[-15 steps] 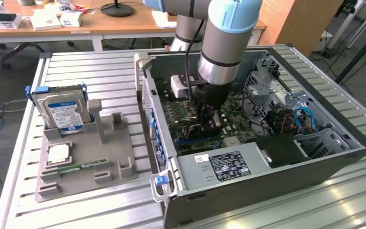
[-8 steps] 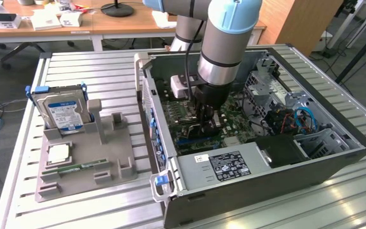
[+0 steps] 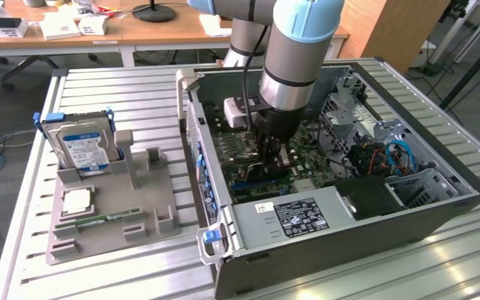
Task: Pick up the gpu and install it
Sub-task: 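Insert the gpu into the slot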
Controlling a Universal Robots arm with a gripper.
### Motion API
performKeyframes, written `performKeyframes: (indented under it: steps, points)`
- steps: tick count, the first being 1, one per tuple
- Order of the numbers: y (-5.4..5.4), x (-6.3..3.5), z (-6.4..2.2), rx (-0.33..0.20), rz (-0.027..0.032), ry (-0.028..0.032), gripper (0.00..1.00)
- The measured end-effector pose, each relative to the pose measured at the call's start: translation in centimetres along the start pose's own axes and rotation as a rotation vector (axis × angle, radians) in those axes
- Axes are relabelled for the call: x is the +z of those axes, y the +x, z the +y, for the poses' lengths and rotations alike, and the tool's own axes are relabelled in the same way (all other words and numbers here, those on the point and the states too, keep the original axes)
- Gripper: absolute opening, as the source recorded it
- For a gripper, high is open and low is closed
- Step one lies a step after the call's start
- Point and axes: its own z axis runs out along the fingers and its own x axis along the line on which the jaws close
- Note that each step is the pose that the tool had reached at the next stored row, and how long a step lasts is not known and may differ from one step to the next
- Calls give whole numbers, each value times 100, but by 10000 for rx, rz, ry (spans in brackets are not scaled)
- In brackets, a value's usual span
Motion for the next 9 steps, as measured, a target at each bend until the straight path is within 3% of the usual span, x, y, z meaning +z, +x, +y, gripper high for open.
performKeyframes:
  steps: [9]
  points:
    - [-2,-149,-1,0,0,1,33]
